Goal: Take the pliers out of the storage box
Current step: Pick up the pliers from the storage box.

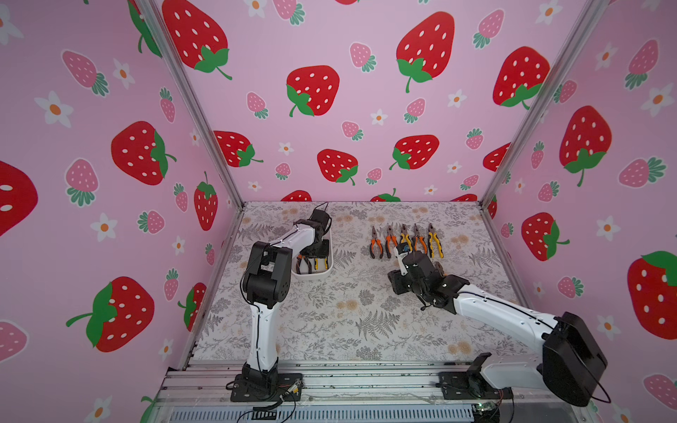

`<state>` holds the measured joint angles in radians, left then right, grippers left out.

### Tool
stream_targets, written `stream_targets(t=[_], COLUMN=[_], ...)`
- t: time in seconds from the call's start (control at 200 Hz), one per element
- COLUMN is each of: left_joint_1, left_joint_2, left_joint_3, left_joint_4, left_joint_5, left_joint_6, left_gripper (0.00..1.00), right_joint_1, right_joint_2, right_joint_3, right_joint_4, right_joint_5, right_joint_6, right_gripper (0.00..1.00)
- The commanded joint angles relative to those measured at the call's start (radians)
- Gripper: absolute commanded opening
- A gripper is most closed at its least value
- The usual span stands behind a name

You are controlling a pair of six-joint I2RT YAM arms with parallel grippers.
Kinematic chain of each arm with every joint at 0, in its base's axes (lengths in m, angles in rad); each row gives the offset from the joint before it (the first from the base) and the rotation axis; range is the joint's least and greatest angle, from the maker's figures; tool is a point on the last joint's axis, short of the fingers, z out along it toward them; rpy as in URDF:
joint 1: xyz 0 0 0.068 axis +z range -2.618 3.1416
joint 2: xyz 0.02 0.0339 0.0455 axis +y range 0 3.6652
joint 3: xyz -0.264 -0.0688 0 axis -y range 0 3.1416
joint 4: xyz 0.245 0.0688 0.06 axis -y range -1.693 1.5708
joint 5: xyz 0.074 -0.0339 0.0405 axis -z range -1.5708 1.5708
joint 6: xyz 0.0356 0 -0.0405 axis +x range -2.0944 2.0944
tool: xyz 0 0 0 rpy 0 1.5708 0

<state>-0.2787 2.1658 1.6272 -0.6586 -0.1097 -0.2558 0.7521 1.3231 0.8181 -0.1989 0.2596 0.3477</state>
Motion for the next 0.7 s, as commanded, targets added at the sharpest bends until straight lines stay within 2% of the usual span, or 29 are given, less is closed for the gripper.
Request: stream_targets(t=[0.0,0.15,0.32,0.695], left_joint_1=[0.003,0.004,0.003,-0.004], left_joint_2=[0.008,-0.008,-0.056,-0.229], left_joint_3=[-0.045,-0.092,-0.093,0.016], left_joint_4=[-0.017,0.01,0.005,-0.111], left_joint_5=[-0.015,0.005,-0.003,-0.04], left_joint_6=[0.001,-0.006,-0.016,0.026], left_gripper=[0.32,0.0,0.0,0.0], right_joint_1=[0.004,0.005,0.004,0.005], right_joint_2=[0.009,0.016,0.017,0.024], right_joint_3=[0.035,0.041,0.041,0.047], right_joint_4=[-0.013,-0.017,-0.017,-0.02], right_joint_5=[0.009,0.005,0.006,0.0], right_joint_6=[0.0,-0.001,-0.001,-0.004], right_gripper=[0.48,0.48,0.48,0.48])
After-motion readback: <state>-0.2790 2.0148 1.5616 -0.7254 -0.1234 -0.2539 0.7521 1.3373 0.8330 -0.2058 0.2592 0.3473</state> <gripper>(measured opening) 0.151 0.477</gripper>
